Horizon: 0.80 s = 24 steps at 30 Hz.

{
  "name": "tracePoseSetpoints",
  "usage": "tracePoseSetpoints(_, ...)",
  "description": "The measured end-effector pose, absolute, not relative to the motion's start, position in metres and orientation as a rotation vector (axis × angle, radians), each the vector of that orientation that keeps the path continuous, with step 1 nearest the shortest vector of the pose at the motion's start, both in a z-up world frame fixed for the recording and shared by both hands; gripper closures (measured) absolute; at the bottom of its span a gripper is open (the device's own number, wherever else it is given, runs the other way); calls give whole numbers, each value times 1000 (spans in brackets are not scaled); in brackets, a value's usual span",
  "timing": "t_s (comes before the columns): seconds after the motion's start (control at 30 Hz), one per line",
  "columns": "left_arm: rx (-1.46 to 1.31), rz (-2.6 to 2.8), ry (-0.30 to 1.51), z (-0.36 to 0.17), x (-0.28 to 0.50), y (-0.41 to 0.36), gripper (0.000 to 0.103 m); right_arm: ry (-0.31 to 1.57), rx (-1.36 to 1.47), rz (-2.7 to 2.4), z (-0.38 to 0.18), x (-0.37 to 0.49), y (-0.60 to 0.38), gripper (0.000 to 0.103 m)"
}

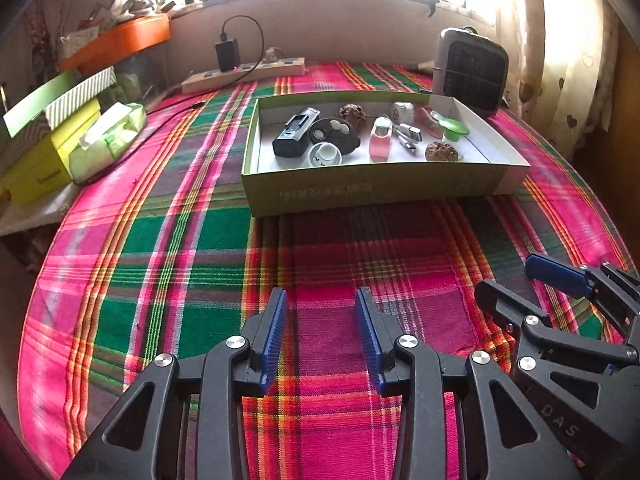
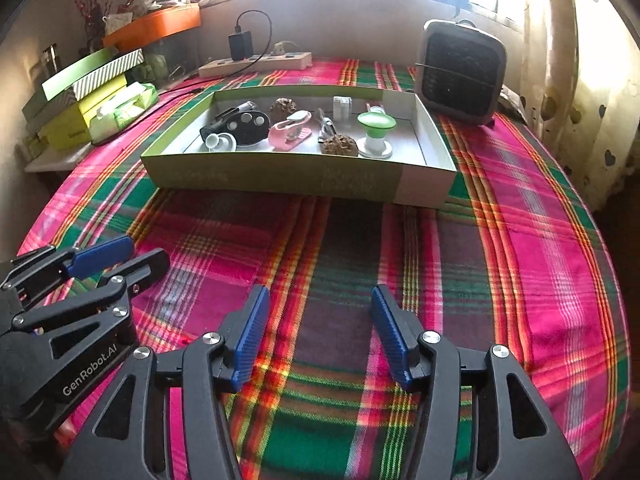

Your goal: Organize objects

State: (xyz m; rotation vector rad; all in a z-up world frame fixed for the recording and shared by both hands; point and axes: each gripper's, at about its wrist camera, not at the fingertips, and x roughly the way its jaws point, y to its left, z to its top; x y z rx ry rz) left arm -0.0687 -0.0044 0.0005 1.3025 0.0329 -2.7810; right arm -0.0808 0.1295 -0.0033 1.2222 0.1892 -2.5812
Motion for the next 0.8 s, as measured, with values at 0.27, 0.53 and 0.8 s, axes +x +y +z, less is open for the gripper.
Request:
tracePoseSetpoints(0.27,1291,-2785,25,0,-65,0,64,178,1216,-2617,-5,-77,134,38)
tracePoseSetpoints(0.53,1284,-2788,39,0,-65,-2,63,177,1219,-2623,-6,-77,134,36)
tracePoseSetpoints(0.8,1283,-2788,40,0,-64,-1,63,176,1227,-2629,-6,-78,134,33)
